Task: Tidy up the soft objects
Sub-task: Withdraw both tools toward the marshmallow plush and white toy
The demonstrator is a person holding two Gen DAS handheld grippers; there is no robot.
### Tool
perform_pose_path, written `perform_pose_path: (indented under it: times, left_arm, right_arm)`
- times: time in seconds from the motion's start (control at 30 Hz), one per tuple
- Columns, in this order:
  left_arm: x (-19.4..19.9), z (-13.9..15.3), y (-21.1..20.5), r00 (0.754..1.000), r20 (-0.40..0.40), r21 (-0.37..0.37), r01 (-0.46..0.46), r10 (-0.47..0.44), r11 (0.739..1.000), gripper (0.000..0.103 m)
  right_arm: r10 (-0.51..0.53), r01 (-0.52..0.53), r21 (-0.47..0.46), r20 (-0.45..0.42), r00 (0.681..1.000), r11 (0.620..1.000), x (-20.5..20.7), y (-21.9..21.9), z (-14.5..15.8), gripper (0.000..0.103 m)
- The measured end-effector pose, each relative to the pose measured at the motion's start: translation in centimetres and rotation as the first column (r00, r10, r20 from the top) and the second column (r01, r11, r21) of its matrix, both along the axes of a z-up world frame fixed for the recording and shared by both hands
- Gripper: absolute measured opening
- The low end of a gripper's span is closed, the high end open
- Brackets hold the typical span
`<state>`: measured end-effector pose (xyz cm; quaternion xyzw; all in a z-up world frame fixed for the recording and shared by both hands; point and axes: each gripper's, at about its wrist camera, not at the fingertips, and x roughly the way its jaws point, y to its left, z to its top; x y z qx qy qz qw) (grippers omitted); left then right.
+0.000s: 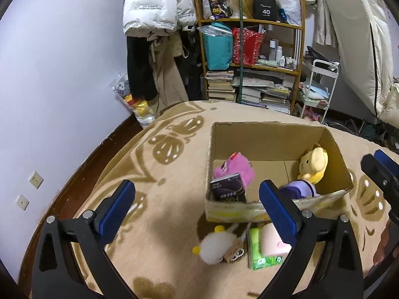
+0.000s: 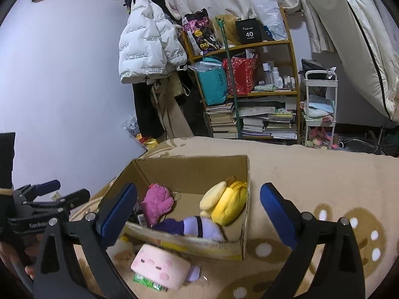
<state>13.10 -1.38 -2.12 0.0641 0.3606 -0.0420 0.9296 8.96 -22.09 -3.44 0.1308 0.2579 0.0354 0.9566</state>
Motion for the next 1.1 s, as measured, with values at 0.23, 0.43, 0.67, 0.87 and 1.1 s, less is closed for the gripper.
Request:
perform_pose_path:
  times: [0.23,0.43,0.67,0.87,1.1]
  left_arm:
    - [-1.2,-0.2,2.2,0.998,-0.052,-0.015,-0.038,0.037,0.999,0.099]
    - [-2.6,-0.8,3.0,0.995,-0.090,0.005,-0.044,0.045,0.999,0.099]
    - [-2.5,-1.9,3.0,0.989,-0.147,0.016,-0.027,0.029,0.999,0.099]
    - [-1.0,-3.7,3.1,0.976,-0.212,0.010,-0.035,0.036,0.999,0.099]
    - [0.9,-5.1,2.8,0.961,-0.274,-0.012,-0.043,0.038,0.999,0.099]
  right_arm:
    - [0.006,-0.006,-0.040,-0.013,1.000,0.999,-2.2,0.7,0.7,0.103]
    - [0.029,-0.032,-0.054,-0.043,0.999,0.998,-3.4,1.8,0.4,0.103]
    - [0.054,-0.060,-0.073,-0.085,0.995,0.996,-3.7,3.1,-0.7,0.103]
    - [0.071,-0.082,-0.081,-0.126,0.990,0.993,-2.8,4.0,-2.2,0.103]
    - [0.087,-0.105,-0.091,-0.181,0.980,0.990,-1.2,4.9,-4.3,0.103]
